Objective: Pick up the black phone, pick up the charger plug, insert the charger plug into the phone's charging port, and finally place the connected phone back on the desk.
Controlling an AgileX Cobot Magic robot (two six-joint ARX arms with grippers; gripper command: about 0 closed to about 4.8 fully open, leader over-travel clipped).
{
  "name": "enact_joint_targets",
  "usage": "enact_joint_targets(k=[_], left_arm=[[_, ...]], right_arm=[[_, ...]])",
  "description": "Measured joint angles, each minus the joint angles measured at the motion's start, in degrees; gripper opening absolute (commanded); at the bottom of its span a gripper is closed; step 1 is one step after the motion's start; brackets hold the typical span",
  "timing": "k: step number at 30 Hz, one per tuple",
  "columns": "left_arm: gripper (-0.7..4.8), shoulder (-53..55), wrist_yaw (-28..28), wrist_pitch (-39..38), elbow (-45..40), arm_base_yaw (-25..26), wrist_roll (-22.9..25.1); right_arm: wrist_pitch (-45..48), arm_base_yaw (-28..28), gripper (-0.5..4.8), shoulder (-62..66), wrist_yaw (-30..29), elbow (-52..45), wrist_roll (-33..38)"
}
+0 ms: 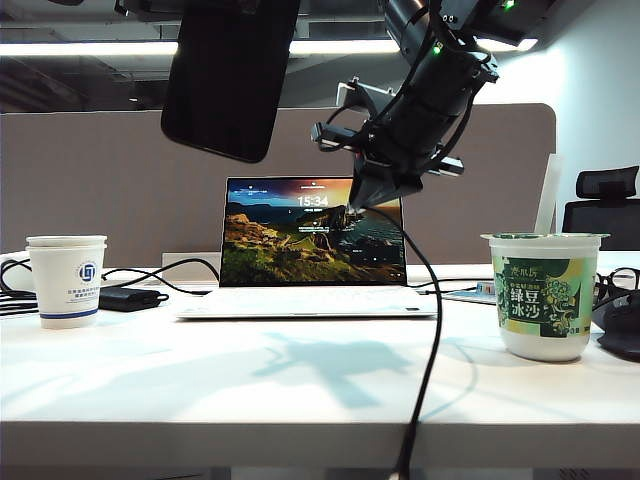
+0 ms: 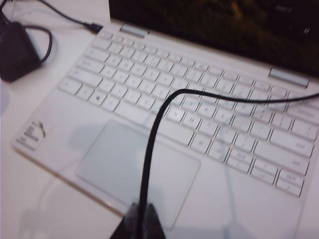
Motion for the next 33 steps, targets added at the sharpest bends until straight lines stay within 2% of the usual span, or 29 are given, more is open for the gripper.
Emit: enact_joint_targets(k=[11, 23, 33], left_arm=[[-0.06, 0.00, 0.00, 0.02, 0.00, 0.00, -0.04], [-0.06, 0.00, 0.00, 0.00, 0.00, 0.00, -0.07], [-0.06, 0.00, -0.02, 0.00, 0.00, 0.00, -0.07]], right_arm=[[11.30, -0.37, -0.01, 1.07, 4.59, 0.20, -2.80], [14.38, -1.36, -0.01, 5.55, 4.83, 0.17, -2.99], [22.12, -1.99, -0.01, 7.17, 5.05, 0.17, -4.50]])
